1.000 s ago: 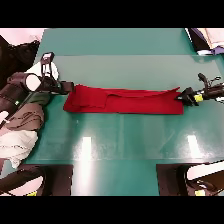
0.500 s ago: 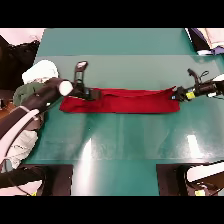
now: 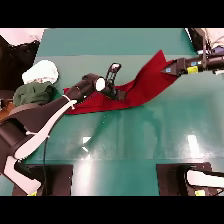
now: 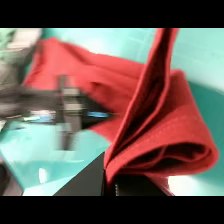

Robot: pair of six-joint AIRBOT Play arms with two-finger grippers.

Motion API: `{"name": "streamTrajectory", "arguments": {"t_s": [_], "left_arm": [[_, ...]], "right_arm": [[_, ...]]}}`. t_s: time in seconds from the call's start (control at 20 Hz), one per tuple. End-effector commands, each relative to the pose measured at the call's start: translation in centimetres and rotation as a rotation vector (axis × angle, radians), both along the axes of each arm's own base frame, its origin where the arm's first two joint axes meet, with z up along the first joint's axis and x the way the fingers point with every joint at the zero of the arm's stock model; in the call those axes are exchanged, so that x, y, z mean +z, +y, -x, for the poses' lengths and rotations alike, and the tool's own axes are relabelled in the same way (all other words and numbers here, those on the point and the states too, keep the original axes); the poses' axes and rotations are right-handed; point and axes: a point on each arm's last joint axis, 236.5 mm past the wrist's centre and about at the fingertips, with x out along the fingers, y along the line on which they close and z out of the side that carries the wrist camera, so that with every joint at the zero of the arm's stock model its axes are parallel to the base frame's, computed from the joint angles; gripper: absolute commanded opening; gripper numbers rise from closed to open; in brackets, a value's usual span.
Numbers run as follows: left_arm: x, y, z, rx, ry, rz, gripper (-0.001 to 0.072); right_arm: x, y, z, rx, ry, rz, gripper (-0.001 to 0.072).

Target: Fold the shirts.

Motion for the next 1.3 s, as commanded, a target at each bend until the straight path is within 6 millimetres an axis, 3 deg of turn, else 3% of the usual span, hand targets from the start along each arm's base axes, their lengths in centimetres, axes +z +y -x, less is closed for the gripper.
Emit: {"name": "streamTrajectory", "arguments": {"t_s": [0.0,0.2,0.3,0.45,0.65,0.8,0.95,1.1,1.25], "left_arm": [[-1.7,-0.7,0.1,-0.029,0.021,-0.027,0.0024],[-0.9,1.1,-0.2,-0.027,0.042,-0.057,0.0024],[1.5,3.1,-1.3,-0.011,0.015,-0.059,0.0023],[8.2,7.4,-3.9,0.065,-0.097,-0.029,0.0023],[18.5,17.5,-5.4,0.195,-0.297,-0.101,0.0024],[26.0,25.2,-3.8,0.313,-0.439,-0.166,0.0024],[31.6,30.8,-0.7,0.407,-0.537,-0.193,0.0024],[33.9,34.1,2.2,0.468,-0.562,-0.238,0.0024],[33.4,35.0,4.0,0.449,-0.525,-0.295,0.0024]], "right_arm": [[3.7,4.9,1.7,0.078,-0.066,-0.023,0.0011],[5.0,8.7,2.3,0.117,-0.099,-0.038,0.0011],[5.6,10.6,2.7,0.141,-0.126,-0.046,0.0011],[6.7,13.2,2.8,0.157,-0.17,-0.066,0.0011],[6.7,17.8,2.7,0.217,-0.167,-0.091,0.0011],[5.6,22.5,2.6,0.29,-0.162,-0.104,0.0011],[3.1,27.4,2.0,0.31,-0.159,-0.12,0.0012],[-0.4,31.5,1.4,0.296,-0.141,-0.126,0.0013],[-4.2,35.3,1.7,0.3,-0.122,-0.122,0.0014]]}}
